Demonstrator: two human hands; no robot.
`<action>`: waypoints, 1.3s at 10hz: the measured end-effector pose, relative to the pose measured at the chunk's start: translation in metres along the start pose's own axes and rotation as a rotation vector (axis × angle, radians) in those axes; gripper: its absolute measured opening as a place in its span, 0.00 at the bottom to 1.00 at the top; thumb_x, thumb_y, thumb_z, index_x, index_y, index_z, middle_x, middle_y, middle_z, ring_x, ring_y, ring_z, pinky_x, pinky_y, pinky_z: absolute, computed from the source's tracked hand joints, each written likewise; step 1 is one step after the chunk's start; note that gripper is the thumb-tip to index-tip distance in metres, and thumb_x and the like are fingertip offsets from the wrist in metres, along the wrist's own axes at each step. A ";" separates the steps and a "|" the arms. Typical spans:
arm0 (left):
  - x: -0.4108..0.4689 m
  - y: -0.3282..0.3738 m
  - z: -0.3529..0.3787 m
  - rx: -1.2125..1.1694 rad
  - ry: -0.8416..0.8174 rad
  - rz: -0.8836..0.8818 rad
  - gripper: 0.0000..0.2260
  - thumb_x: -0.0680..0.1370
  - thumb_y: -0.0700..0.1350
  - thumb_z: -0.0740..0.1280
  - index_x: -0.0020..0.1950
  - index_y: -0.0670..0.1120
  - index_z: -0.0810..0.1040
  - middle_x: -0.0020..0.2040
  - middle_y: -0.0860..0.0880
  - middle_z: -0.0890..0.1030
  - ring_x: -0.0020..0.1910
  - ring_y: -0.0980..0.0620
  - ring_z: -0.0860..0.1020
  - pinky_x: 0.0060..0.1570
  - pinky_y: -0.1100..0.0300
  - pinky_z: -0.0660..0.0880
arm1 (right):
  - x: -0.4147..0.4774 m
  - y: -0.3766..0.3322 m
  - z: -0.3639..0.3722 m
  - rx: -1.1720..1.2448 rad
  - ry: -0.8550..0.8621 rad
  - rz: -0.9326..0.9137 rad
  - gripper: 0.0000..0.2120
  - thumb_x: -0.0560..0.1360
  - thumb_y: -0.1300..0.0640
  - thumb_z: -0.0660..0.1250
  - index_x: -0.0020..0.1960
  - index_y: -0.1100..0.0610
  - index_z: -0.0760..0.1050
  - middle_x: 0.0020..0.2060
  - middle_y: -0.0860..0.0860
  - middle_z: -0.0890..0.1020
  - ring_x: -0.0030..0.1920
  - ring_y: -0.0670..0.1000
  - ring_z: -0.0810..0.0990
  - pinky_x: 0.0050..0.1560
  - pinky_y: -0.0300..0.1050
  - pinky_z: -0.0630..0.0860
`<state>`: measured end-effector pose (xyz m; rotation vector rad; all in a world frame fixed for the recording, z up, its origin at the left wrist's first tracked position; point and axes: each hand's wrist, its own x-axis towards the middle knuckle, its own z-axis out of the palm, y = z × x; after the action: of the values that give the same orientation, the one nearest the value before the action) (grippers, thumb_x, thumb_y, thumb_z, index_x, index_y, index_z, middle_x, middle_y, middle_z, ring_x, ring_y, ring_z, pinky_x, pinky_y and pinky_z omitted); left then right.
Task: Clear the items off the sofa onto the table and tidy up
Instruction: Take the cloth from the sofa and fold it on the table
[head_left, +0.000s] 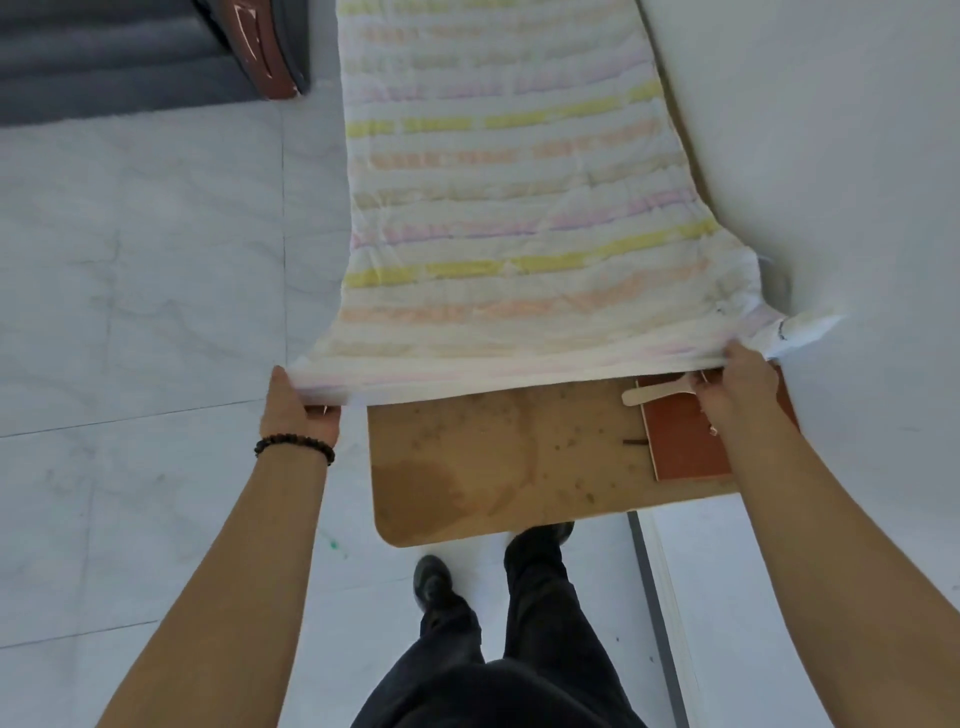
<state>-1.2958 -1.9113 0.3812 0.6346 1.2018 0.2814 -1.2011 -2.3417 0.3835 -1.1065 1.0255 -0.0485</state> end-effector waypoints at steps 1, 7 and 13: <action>-0.023 0.035 0.009 0.077 0.055 0.220 0.15 0.79 0.53 0.64 0.62 0.47 0.76 0.55 0.48 0.81 0.51 0.49 0.82 0.48 0.50 0.81 | -0.011 -0.027 0.013 0.088 -0.128 -0.063 0.19 0.78 0.52 0.64 0.68 0.56 0.74 0.61 0.55 0.82 0.60 0.57 0.81 0.51 0.51 0.80; -0.005 0.000 -0.065 0.238 0.023 -0.088 0.10 0.81 0.47 0.64 0.59 0.44 0.74 0.47 0.48 0.78 0.42 0.52 0.79 0.38 0.58 0.75 | -0.037 -0.005 -0.013 -0.124 0.220 -0.241 0.15 0.81 0.60 0.57 0.66 0.53 0.73 0.44 0.51 0.79 0.44 0.57 0.79 0.39 0.48 0.79; 0.068 0.150 0.112 0.194 -0.126 -0.119 0.05 0.82 0.41 0.61 0.47 0.41 0.72 0.44 0.44 0.77 0.40 0.51 0.78 0.39 0.60 0.80 | -0.002 -0.091 0.149 0.228 0.079 -0.222 0.16 0.82 0.56 0.56 0.69 0.52 0.68 0.56 0.52 0.80 0.51 0.51 0.82 0.46 0.45 0.80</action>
<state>-1.1490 -1.7906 0.4417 0.7347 1.1482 0.0238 -1.0581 -2.2794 0.4631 -1.0111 0.9373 -0.3811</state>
